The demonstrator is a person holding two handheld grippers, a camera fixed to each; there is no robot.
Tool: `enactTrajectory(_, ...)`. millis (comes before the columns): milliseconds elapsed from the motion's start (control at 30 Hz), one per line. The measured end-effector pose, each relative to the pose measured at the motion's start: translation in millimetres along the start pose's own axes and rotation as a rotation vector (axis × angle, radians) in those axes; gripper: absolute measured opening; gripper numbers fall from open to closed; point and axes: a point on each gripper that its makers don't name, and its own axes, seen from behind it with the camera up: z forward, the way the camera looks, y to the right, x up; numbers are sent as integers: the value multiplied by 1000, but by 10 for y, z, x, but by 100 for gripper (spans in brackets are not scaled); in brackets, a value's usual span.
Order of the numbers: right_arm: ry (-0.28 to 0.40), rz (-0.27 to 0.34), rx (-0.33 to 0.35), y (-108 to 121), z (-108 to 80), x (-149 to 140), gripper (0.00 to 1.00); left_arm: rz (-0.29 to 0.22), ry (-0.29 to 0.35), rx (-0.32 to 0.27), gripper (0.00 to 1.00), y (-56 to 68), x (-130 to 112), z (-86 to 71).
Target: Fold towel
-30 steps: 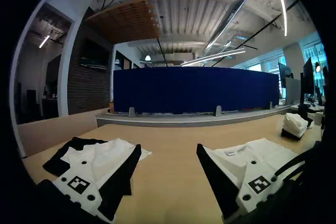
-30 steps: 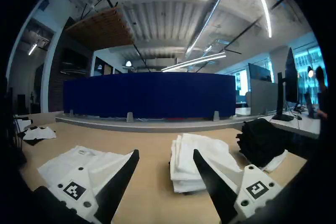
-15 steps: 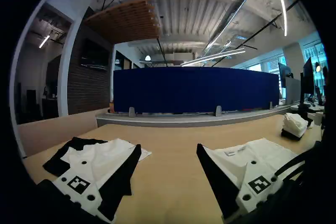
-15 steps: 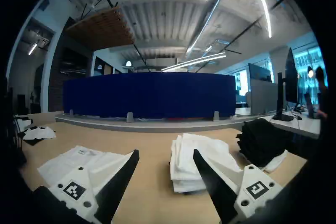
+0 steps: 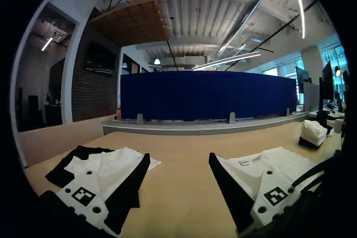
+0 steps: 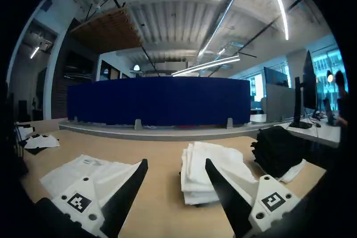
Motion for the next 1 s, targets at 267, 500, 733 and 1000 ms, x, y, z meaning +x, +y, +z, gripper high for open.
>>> enactTrajectory(267,0,0,0,2,-2,-2,100,0,0,0,98,-4,-6,-6)
enactTrajectory(500,-1,0,1,2,2,5,100,0,0,0,98,-3,-5,-9)
enactTrajectory(733,0,0,1,5,-6,1,100,0,0,0,98,4,-4,-25)
enactTrajectory(1000,0,0,-1,2,2,10,100,0,0,1,98,-3,9,-15)
